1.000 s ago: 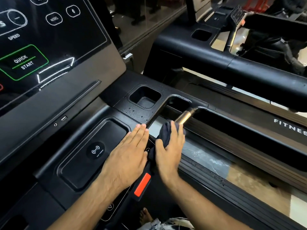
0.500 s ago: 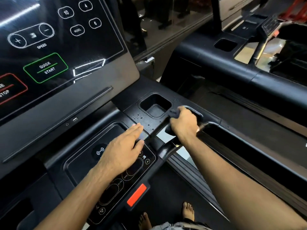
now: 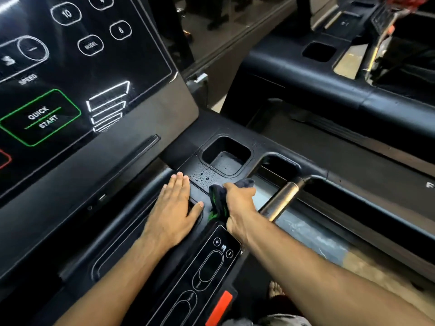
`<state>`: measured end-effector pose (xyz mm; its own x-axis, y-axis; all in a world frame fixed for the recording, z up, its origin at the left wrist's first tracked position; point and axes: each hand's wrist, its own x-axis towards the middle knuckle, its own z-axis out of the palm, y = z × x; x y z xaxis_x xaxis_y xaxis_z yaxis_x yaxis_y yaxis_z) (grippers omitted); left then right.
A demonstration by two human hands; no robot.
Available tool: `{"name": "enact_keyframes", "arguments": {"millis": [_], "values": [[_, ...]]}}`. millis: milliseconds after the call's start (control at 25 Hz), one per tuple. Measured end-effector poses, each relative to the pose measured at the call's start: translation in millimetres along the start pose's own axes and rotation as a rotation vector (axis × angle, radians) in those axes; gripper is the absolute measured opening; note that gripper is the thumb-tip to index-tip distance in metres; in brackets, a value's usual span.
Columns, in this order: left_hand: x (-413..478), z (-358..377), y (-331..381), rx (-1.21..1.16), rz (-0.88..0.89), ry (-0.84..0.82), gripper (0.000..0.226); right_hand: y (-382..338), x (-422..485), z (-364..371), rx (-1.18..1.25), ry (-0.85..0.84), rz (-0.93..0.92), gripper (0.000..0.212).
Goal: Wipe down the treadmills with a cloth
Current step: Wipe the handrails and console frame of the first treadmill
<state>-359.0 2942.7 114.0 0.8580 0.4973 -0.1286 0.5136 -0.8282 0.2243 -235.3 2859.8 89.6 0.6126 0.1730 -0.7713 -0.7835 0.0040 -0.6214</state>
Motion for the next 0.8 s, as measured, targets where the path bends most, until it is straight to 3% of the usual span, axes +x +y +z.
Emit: {"name": "enact_keyframes", "arguments": {"millis": [120,240,440,560,680,800], "values": [[4.0,3.3,-9.0,0.069,0.055,0.032,0.080,-10.8,12.2,4.7,-0.230,0.212,-0.222,0.073],[15.3,1.8,-20.1,0.034,0.080,-0.011,0.081,9.0,9.5,4.3,-0.233,0.112,-0.288,0.085],[23.6,7.1,-16.2,0.060,0.066,-0.015,0.083,-22.2,35.1,-4.2,-0.139,0.245,-0.255,0.078],[24.2,11.0,-9.4,0.060,0.037,0.011,0.082,4.6,17.6,-8.2,-0.193,0.135,-0.370,0.079],[25.4,9.8,-7.0,0.048,0.019,0.017,0.082,-20.9,39.0,-10.5,-0.059,0.270,-0.323,0.062],[22.3,10.6,-7.2,0.064,0.013,0.004,0.082,-56.1,61.8,-14.4,0.240,0.445,-0.193,0.043]]}}
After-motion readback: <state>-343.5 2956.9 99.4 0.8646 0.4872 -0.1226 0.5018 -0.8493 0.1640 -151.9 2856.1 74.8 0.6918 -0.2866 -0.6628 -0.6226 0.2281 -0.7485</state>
